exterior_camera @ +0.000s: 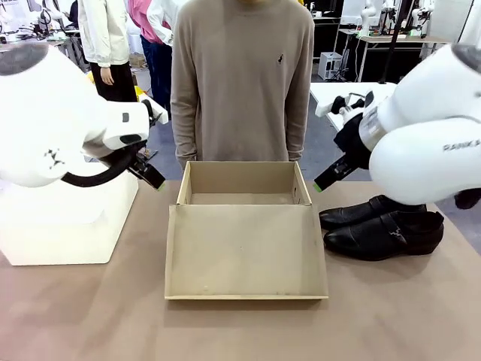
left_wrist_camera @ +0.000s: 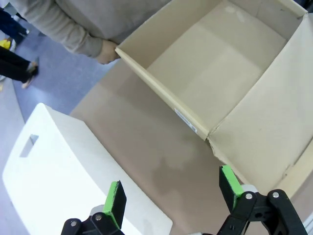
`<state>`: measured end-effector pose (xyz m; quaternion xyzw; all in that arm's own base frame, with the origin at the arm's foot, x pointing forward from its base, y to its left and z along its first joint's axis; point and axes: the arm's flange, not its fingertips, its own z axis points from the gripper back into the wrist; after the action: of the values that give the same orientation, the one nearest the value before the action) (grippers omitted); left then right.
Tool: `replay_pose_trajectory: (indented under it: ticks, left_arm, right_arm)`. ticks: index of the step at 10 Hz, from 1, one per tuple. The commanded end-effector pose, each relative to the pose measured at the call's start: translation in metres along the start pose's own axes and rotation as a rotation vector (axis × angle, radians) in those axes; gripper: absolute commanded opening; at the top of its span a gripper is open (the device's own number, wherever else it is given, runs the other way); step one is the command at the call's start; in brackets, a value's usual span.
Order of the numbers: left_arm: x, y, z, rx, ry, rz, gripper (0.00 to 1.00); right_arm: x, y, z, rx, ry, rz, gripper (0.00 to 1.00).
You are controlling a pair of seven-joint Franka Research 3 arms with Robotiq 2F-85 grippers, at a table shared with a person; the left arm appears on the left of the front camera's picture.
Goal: Pack the shoes into the box.
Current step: Place one shoe of the Shoes into the Shoes Box.
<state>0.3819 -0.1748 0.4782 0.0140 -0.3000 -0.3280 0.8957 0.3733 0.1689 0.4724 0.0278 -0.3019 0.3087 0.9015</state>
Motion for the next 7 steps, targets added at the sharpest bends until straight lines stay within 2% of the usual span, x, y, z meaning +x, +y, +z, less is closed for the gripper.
replay_pose_trajectory:
  ticks: [1, 4, 7]
  left_arm:
    - [0.007, -0.003, 0.032, 0.021, -0.003, -0.032, 1.00]
    - [0.014, 0.001, 0.057, 0.014, -0.037, -0.119, 1.00]
    - [0.021, 0.013, 0.077, -0.142, -0.115, -0.308, 1.00]
  right_arm:
    - [0.007, 0.000, 0.030, 0.039, -0.015, 0.002, 1.00]
    - [0.012, 0.000, 0.051, 0.087, -0.032, 0.060, 1.00]
    - [0.015, -0.011, 0.078, 0.187, -0.081, 0.175, 1.00]
